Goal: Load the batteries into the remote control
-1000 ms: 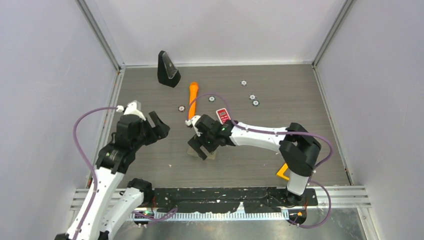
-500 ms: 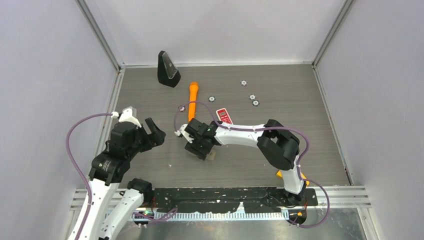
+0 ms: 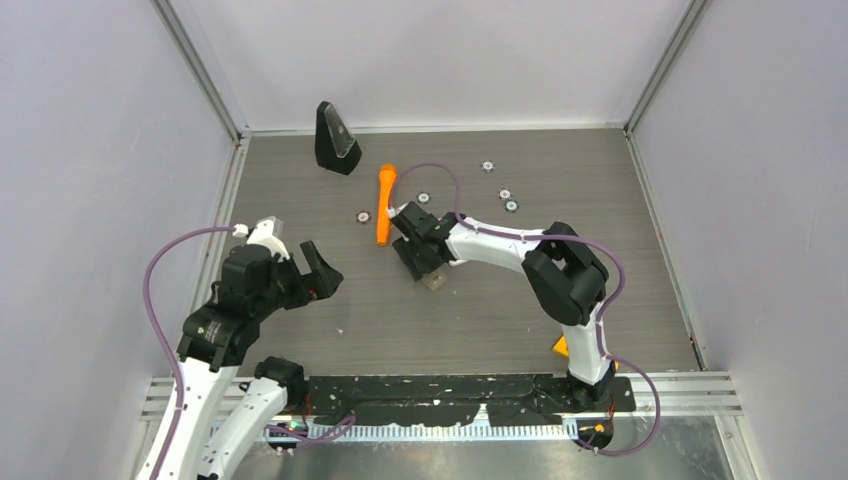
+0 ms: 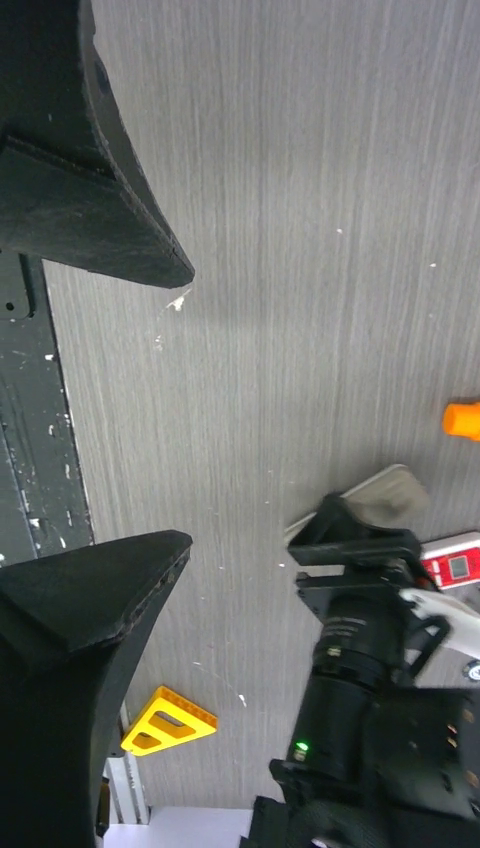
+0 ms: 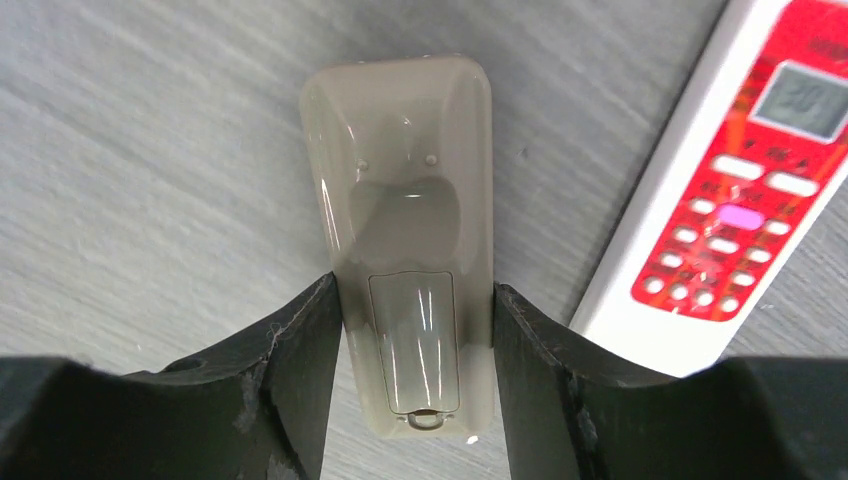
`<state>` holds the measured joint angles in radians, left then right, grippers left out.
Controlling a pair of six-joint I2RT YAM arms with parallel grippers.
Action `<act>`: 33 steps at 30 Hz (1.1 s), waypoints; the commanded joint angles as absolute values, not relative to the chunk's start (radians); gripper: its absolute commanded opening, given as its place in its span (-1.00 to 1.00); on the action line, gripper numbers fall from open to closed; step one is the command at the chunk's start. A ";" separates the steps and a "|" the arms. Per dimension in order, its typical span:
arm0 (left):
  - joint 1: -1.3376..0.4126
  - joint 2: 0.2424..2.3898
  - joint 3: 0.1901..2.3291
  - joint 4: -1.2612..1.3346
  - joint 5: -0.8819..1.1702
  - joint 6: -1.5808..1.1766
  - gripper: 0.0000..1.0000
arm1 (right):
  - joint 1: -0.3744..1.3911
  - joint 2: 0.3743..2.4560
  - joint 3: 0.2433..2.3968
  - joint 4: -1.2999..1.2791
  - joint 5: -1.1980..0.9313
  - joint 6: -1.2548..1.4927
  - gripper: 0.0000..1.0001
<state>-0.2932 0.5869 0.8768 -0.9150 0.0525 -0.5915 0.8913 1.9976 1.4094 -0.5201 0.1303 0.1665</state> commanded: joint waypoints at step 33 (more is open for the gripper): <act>-0.290 0.232 1.195 -1.175 -0.039 -0.612 0.99 | 0.919 0.527 1.185 -0.930 0.815 0.581 0.90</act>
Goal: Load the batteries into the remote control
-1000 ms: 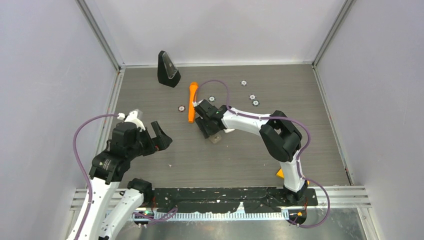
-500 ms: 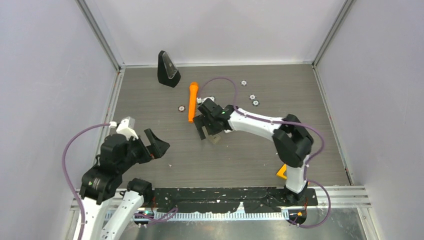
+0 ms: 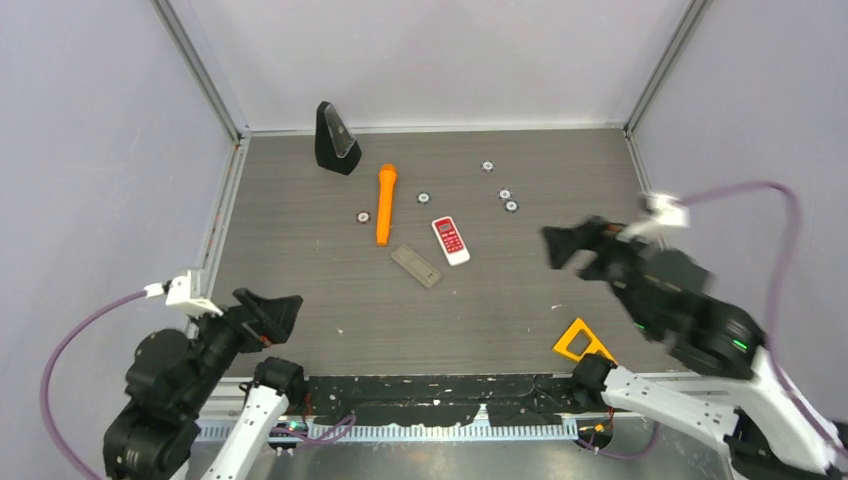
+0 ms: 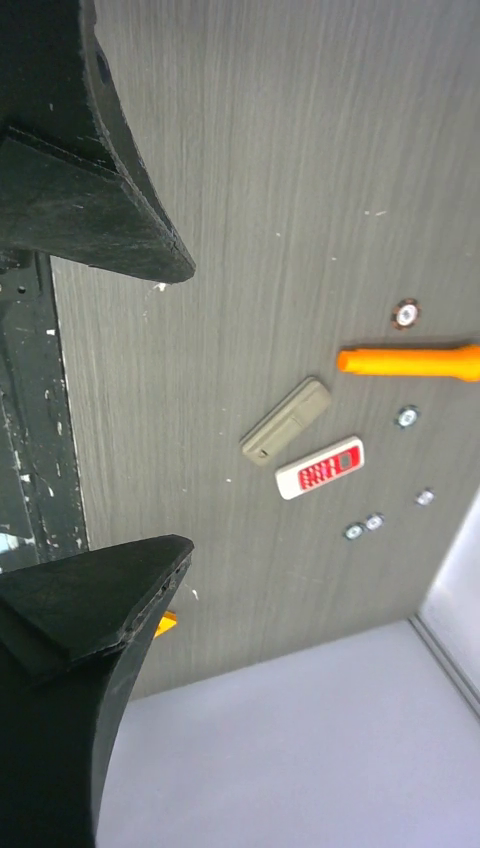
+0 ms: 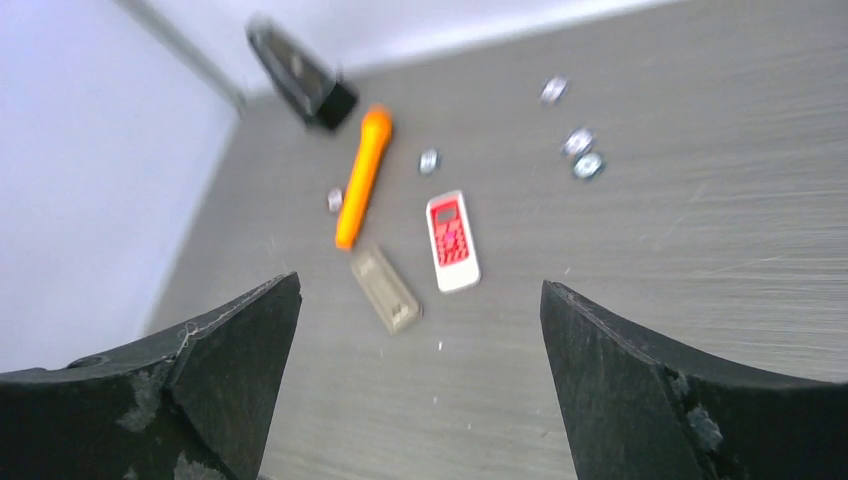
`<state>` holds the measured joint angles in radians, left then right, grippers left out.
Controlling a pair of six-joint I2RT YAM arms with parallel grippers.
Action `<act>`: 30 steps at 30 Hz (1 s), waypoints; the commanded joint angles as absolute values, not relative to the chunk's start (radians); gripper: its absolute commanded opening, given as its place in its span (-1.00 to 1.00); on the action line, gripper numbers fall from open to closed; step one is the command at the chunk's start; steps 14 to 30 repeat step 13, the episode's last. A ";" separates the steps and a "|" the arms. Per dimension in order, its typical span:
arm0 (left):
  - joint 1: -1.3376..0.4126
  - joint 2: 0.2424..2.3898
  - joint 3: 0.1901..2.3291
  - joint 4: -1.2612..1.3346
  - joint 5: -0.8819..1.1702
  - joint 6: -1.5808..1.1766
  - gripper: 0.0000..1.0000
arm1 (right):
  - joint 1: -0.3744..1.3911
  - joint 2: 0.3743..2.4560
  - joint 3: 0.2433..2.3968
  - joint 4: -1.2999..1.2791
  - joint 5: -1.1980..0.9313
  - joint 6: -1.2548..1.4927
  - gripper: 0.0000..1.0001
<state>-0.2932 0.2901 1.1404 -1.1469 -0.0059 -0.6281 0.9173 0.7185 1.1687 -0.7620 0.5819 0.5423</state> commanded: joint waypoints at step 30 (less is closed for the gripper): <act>-0.290 0.159 1.300 -1.301 -0.099 -0.614 0.99 | 0.917 0.338 1.456 -1.149 0.820 0.494 0.91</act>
